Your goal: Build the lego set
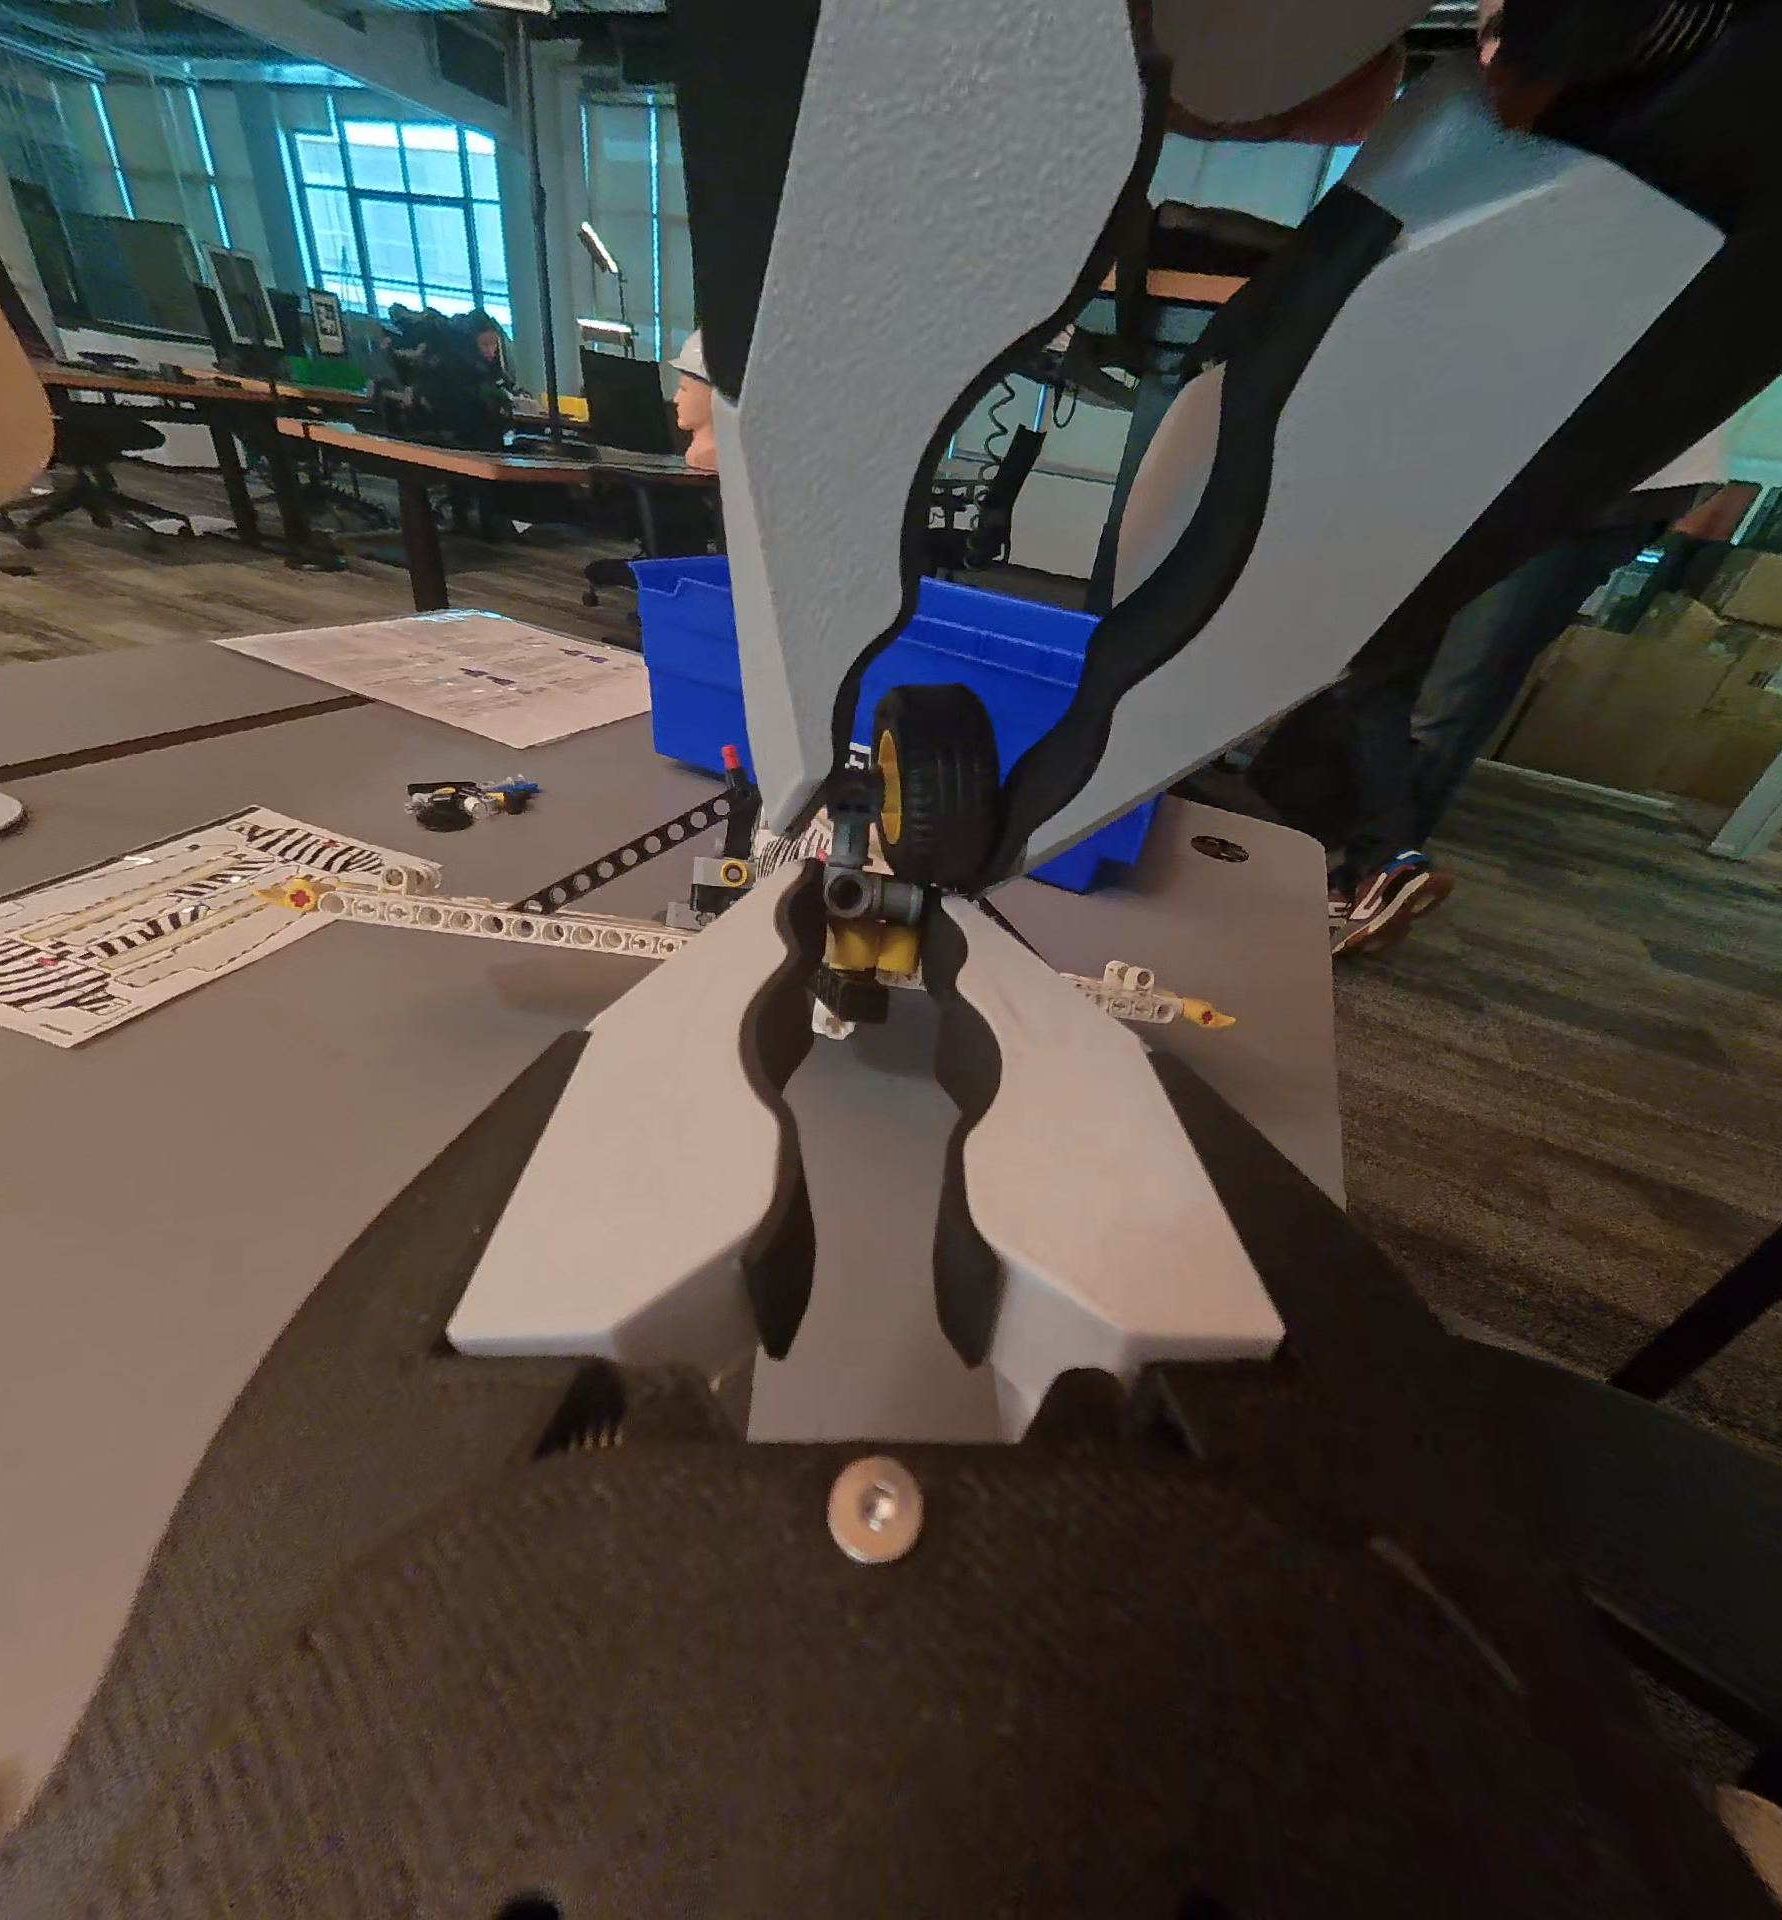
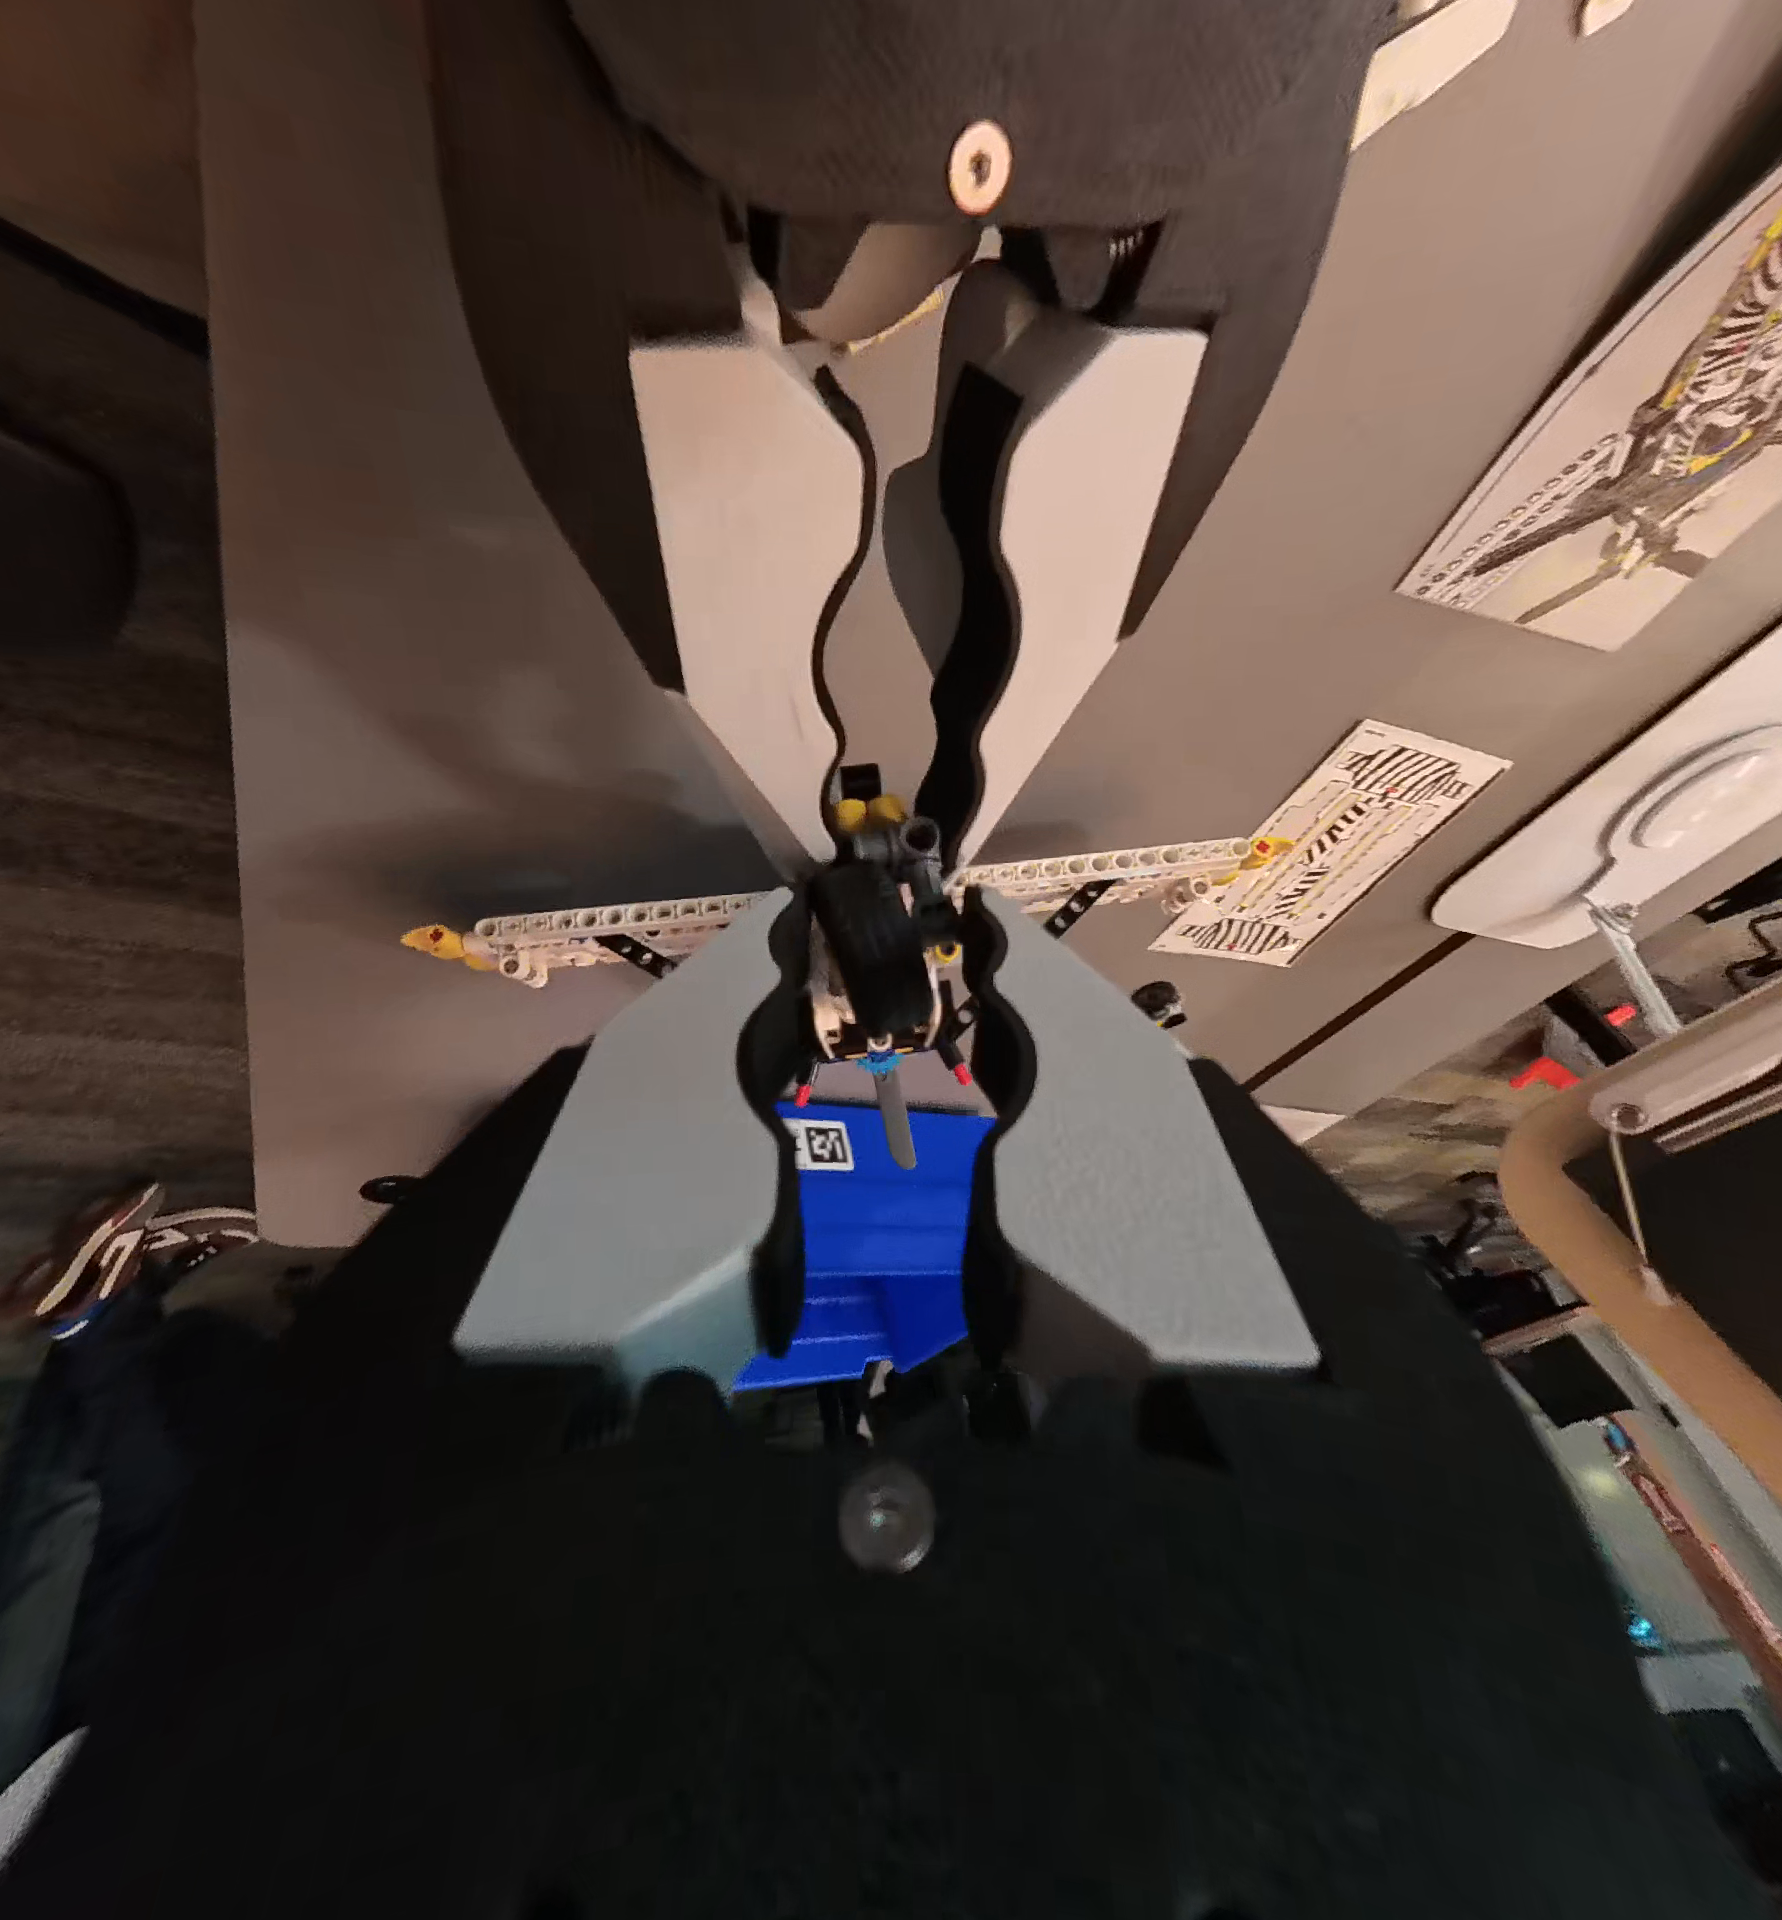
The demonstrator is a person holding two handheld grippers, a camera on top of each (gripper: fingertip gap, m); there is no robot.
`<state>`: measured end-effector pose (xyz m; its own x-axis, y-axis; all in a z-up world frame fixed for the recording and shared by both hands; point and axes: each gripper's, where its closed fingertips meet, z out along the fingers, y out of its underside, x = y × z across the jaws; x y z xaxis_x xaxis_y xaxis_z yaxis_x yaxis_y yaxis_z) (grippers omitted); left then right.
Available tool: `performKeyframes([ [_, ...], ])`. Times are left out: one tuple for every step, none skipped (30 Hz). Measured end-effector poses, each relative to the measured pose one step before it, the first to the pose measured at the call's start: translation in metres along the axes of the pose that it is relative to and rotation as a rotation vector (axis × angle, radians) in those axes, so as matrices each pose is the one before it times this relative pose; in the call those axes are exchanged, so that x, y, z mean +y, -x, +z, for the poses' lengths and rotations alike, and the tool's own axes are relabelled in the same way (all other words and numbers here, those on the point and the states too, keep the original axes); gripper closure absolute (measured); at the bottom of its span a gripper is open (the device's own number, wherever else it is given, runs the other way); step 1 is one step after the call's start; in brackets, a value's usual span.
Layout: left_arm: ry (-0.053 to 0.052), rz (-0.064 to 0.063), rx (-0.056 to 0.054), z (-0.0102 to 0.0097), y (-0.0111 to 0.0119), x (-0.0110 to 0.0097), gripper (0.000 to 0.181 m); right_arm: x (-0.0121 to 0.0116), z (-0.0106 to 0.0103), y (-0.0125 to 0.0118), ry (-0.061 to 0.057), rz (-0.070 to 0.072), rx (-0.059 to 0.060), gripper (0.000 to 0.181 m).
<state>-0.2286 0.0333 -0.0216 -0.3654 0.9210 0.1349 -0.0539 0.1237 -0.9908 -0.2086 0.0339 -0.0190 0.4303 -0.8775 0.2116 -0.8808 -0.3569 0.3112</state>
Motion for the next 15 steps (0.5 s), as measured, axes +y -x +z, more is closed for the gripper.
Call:
performKeyframes([
  [-0.0012, -0.0063, 0.0034, -0.00027, 0.00011, -0.00001, 0.166, -0.00032, -0.00009, -0.00027, 0.002, 0.0076, -0.0056, 0.154],
  [-0.0018, -0.0049, 0.0026, -0.00034, 0.00004, -0.00017, 0.166, -0.0004, -0.00018, -0.00013, -0.0028, 0.0108, -0.0059, 0.155],
  [-0.0039, -0.004, 0.0009, -0.00059, 0.00017, -0.00043, 0.166, -0.0005, -0.00041, -0.00016, -0.0054, 0.0113, -0.0033, 0.155],
  [-0.0031, -0.0049, 0.003, -0.00055, -0.00021, -0.00023, 0.166, -0.00077, -0.00053, -0.00033, -0.0082, 0.0085, 0.0009, 0.155],
  [-0.0013, -0.0051, 0.0042, -0.00018, -0.00048, 0.00004, 0.166, -0.00052, -0.00035, 0.0, -0.0083, 0.0055, 0.0046, 0.155],
  [0.0012, -0.002, 0.0029, -0.00007, -0.00075, 0.00031, 0.166, -0.00033, -0.00026, 0.00009, -0.0058, 0.0046, 0.0069, 0.155],
  [0.0034, 0.0072, -0.0006, 0.0003, -0.00112, 0.00055, 0.166, -0.00014, 0.0, 0.0009, -0.0026, 0.0079, 0.0017, 0.155],
  [0.001, 0.0075, -0.0029, 0.00028, -0.00073, 0.00009, 0.166, 0.0003, -0.0001, 0.00129, 0.0011, 0.008, -0.0001, 0.156],
  [-0.0018, -0.0009, -0.0001, 0.00026, -0.00051, -0.00008, 0.166, 0.0003, -0.00026, 0.00063, 0.0017, 0.0017, 0.0072, 0.156],
  [-0.0018, -0.0063, 0.003, 0.00021, -0.00032, -0.00003, 0.166, 0.00024, -0.00016, 0.00034, -0.0005, 0.0022, 0.0093, 0.156],
  [-0.0014, -0.0078, 0.0005, 0.00001, 0.00029, -0.00014, 0.166, 0.00012, -0.00017, -0.00001, -0.0024, 0.006, 0.0097, 0.156],
  [-0.0005, -0.0048, 0.0008, -0.00008, -0.00016, 0.00008, 0.166, 0.0, -0.00004, -0.00042, -0.0044, 0.0049, 0.0132, 0.156],
  [0.0005, -0.0028, 0.0001, -0.00007, -0.00029, 0.00018, 0.166, -0.00007, -0.0001, 0.0, -0.0065, 0.0059, 0.009, 0.156],
  [0.0027, -0.0003, 0.0, 0.00004, -0.00055, 0.00038, 0.166, -0.00019, 0.00003, 0.00039, -0.0069, 0.0097, 0.0051, 0.156],
  [0.0027, 0.0017, -0.0009, 0.00036, -0.00079, 0.00067, 0.166, 0.00006, 0.00004, 0.0006, -0.0045, 0.0042, 0.0058, 0.156],
])
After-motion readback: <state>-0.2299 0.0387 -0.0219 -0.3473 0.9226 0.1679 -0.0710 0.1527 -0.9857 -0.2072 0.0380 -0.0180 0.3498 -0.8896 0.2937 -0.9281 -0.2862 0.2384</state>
